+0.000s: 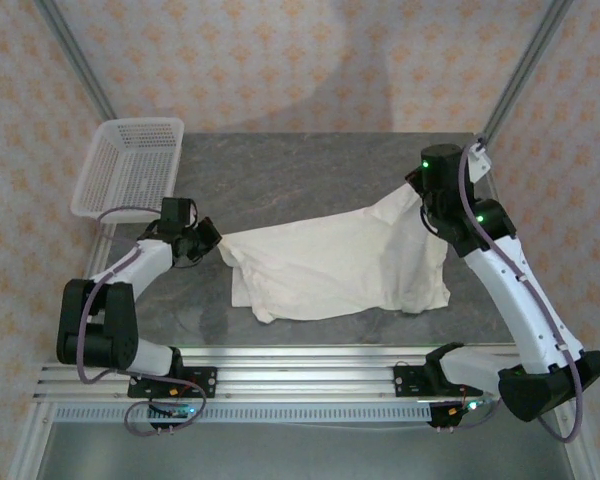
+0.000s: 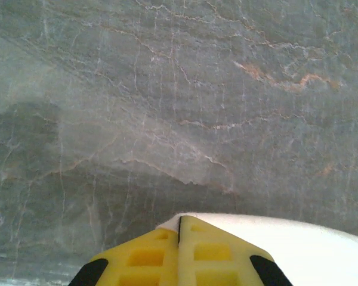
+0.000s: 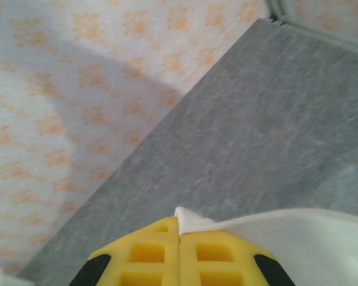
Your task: Fold the inside-out t-shirt
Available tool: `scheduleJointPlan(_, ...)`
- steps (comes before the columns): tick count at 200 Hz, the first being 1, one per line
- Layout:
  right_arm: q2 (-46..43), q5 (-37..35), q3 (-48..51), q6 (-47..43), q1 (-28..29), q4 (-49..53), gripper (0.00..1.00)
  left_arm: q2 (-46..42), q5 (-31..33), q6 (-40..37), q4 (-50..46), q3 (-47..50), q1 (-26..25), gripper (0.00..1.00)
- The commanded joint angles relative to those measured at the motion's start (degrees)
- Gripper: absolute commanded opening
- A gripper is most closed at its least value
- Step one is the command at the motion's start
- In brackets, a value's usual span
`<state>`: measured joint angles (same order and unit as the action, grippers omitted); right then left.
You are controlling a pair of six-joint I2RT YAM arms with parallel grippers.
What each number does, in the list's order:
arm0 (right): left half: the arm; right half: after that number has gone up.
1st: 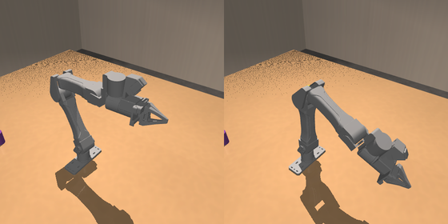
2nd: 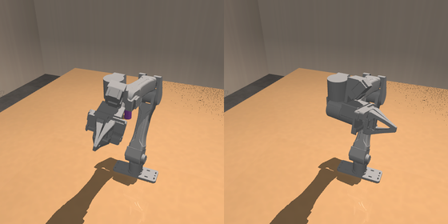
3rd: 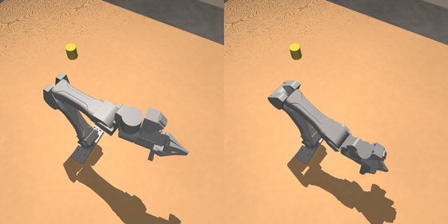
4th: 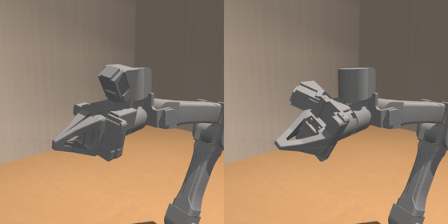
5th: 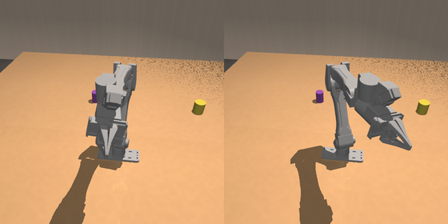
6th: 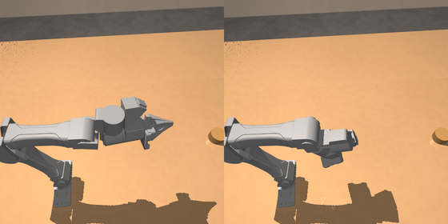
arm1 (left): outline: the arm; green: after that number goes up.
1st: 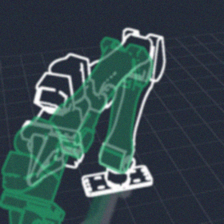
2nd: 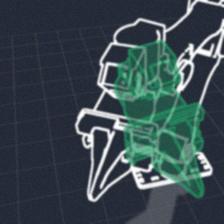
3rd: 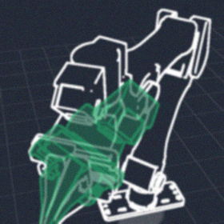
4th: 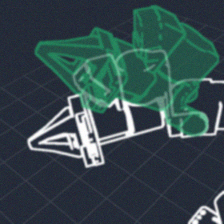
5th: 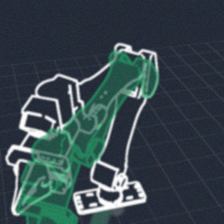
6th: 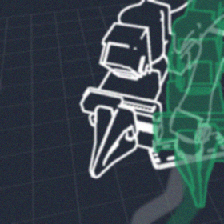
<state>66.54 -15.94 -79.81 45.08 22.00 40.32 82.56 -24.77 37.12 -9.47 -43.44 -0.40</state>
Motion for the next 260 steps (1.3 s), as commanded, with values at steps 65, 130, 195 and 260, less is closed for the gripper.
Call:
scheduleJointPlan(65, -1.93, 10.79, 1.25, 2.95, -0.38, -4.20, 0.00, -5.22, 7.81, -5.53, -10.37, -5.23, -3.85, 0.28)
scheduleJointPlan(130, -2.36, 12.95, 0.89, 3.01, -0.20, -3.75, 0.00, 9.48, 10.68, -7.58, -18.21, -16.52, -8.21, 0.33)
scheduleJointPlan(195, -4.17, 10.82, 1.51, 2.57, -0.20, -2.83, 0.00, 18.20, 5.85, -5.10, -18.43, -21.29, -8.21, 0.32)
scheduleJointPlan(260, -4.20, 11.37, 1.45, 2.95, -0.17, -3.05, 0.00, 21.69, 11.37, -5.99, -24.32, -23.76, -8.21, 0.30)
